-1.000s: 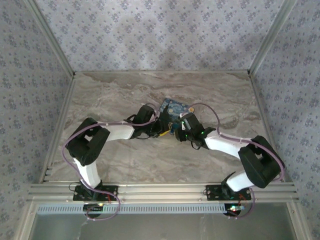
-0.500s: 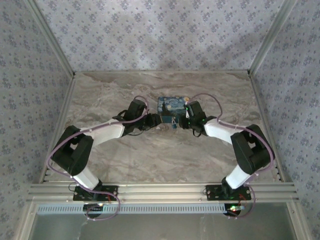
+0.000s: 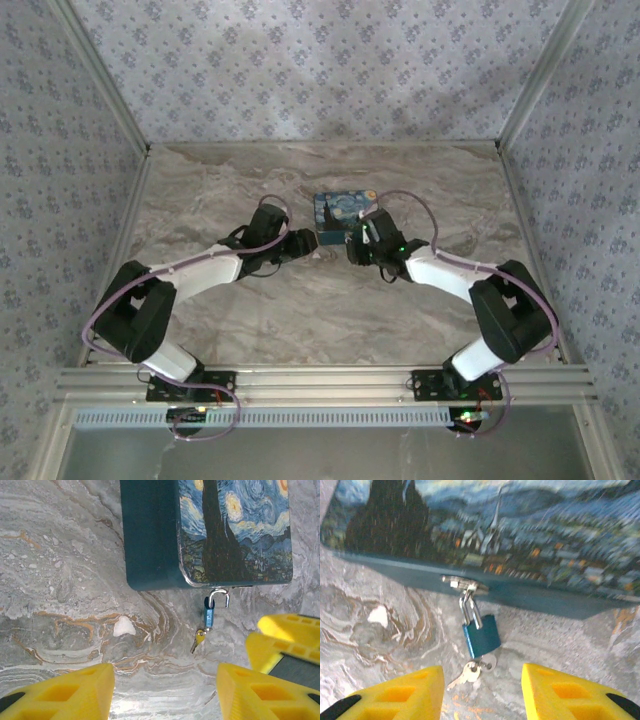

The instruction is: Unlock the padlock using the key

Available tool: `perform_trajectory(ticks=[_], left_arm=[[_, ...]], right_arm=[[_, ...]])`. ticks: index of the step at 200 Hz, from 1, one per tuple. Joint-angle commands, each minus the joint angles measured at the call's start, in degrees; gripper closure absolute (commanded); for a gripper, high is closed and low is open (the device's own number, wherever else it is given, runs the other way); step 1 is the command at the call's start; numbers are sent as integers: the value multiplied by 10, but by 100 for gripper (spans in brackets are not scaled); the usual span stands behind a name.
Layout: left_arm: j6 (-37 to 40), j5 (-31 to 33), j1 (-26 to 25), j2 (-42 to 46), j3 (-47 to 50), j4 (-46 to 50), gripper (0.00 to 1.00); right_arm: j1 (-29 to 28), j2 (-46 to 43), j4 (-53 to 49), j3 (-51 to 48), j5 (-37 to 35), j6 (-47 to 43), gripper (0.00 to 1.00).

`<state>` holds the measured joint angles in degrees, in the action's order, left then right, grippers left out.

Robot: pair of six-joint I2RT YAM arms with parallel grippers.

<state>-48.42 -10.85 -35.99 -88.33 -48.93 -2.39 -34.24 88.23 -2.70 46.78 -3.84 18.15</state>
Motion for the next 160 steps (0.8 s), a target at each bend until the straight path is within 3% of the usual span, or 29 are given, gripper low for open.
perform_trajectory(ticks=[1, 160], left_arm=[[11, 11, 3, 7, 5, -13, 44], [-16, 5, 6, 5, 42, -46, 44]], right_arm=[[-15, 25, -15, -1, -44, -5, 53], [-49, 146, -39, 79, -124, 58, 57]])
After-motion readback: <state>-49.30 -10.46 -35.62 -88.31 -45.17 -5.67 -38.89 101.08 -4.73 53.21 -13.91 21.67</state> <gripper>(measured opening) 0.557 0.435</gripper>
